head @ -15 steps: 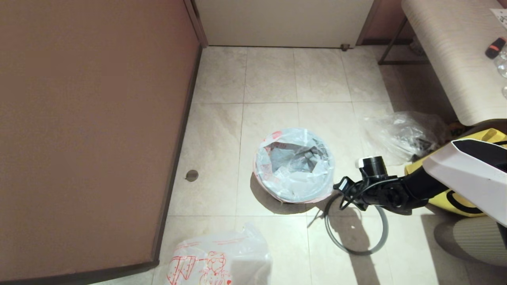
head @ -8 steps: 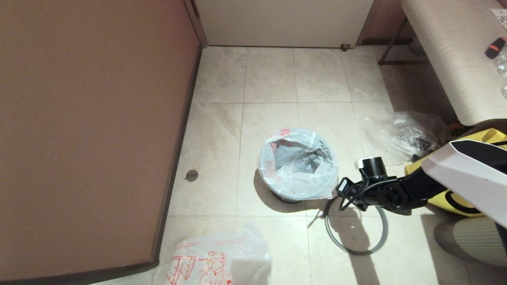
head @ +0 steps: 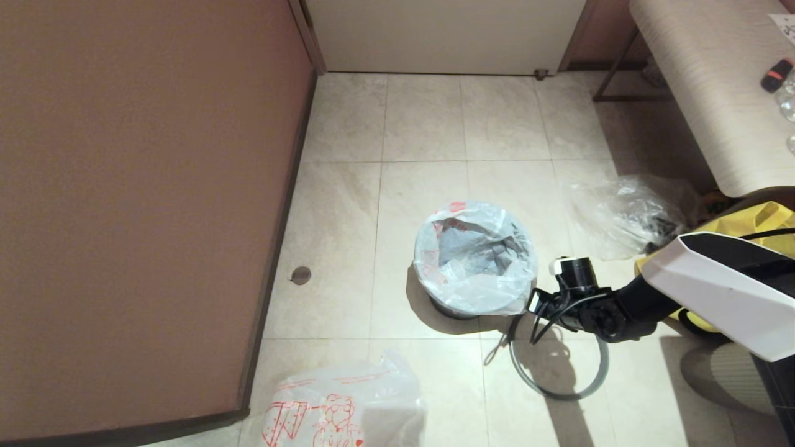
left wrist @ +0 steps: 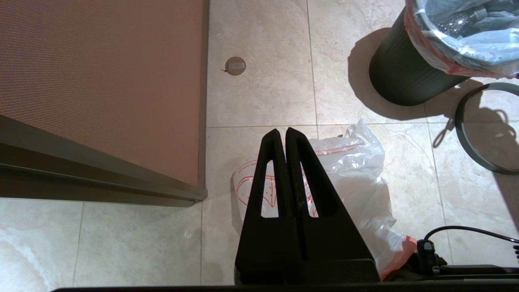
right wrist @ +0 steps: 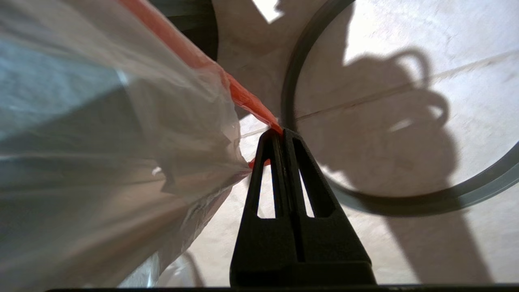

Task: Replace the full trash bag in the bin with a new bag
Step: Place the trash bag on the floor

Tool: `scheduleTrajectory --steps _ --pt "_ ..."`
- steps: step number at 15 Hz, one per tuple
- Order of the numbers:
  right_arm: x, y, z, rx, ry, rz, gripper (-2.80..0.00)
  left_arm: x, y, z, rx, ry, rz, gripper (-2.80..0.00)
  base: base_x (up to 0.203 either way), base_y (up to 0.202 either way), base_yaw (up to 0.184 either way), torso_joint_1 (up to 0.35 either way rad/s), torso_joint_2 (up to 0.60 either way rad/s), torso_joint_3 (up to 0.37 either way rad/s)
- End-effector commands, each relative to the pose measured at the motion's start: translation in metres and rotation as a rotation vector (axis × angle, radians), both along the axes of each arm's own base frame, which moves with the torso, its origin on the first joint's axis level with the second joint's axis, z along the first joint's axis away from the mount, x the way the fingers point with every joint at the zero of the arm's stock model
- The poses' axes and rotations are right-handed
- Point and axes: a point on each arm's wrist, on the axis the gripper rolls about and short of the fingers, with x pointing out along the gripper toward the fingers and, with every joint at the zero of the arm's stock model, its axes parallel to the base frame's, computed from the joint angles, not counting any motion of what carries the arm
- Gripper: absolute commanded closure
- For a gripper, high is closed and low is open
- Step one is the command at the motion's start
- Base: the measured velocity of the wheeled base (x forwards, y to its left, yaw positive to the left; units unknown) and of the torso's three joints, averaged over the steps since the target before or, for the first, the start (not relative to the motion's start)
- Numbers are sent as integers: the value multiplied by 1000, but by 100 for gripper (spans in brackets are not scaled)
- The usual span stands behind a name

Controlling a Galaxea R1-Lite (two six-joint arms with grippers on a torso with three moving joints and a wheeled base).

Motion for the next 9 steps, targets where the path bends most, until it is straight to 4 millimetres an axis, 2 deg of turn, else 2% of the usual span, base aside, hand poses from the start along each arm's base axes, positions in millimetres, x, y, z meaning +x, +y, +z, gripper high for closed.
scheduleTrajectory --steps 1,4,6,9 --pt "2 4 -18 -58 14 1 0 0 0 0 0 2 0 0 0 0 0 0 0 0" --pt "9 13 -9 -229 -86 -20 0 0 0 0 0 2 -1 0 0 0 0 0 0 0" --pt "12 18 16 -342 -211 -58 0 0 0 0 0 2 0 0 0 0 0 0 0 0" --pt "2 20 58 -410 -308 -113 0 0 0 0 0 2 0 0 0 0 0 0 0 0"
